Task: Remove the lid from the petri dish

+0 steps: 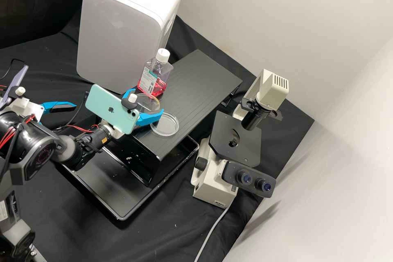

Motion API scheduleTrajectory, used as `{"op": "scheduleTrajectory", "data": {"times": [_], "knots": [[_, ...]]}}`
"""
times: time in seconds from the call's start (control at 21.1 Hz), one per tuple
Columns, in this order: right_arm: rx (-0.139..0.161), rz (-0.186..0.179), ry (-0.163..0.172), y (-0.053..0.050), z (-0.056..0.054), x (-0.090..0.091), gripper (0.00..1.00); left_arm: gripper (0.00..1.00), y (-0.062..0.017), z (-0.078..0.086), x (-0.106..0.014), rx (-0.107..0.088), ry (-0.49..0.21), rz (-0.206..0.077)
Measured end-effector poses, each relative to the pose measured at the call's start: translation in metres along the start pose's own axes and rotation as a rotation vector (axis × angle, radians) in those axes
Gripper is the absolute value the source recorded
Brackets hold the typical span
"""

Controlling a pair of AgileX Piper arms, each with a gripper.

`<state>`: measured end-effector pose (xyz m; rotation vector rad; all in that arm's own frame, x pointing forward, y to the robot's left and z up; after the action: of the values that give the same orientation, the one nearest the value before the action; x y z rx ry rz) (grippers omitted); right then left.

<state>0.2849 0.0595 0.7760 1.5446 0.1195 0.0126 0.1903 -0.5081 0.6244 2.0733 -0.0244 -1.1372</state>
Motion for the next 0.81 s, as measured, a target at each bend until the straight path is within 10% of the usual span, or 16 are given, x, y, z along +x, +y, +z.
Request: {"op": "scheduleTrajectory", "data": {"times": [0.81], "knots": [[-0.020,0.017,-0.010,0.0038,0.0021,-0.0001,1.00,1.00,0.0000,0.0000,0.0000,0.000,0.000,0.000]]}}
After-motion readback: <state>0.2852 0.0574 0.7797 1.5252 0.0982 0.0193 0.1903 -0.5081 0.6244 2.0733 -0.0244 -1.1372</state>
